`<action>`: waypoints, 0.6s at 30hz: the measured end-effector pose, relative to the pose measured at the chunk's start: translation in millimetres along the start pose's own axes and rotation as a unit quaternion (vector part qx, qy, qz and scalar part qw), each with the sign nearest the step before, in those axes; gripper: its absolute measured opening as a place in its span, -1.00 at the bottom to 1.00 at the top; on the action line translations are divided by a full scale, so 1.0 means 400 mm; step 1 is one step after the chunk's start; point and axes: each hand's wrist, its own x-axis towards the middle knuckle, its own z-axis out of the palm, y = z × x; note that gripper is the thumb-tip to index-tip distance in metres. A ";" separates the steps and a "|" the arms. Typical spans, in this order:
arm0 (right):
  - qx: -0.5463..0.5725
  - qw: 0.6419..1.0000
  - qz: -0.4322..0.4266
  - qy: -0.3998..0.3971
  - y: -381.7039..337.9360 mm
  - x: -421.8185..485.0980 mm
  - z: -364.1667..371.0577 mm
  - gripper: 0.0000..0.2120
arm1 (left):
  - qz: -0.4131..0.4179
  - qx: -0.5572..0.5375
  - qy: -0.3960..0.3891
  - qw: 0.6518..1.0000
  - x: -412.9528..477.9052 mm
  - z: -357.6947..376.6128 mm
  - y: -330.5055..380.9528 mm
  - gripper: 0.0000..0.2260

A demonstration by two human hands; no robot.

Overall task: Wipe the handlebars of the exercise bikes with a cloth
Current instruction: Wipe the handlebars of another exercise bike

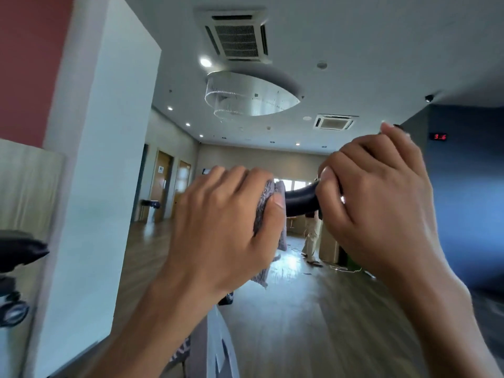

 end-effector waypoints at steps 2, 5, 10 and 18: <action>0.001 1.000 -0.003 -0.011 0.000 -0.013 -0.002 -0.70 | 0.003 -0.008 -0.011 1.000 -0.003 -0.002 -0.002 -0.66; 0.000 0.999 0.001 -0.039 -0.010 -0.019 -0.012 -0.70 | -0.010 -0.025 -0.045 0.999 -0.003 -0.013 -0.001 -0.66; 0.010 0.987 0.046 -0.151 -0.035 -0.001 -0.067 -0.70 | -0.019 -0.038 -0.162 0.986 0.014 -0.055 0.000 -0.63; 0.009 0.937 0.059 -0.344 -0.033 0.086 -0.131 -0.70 | -0.103 -0.068 -0.303 0.945 0.078 -0.101 0.025 -0.65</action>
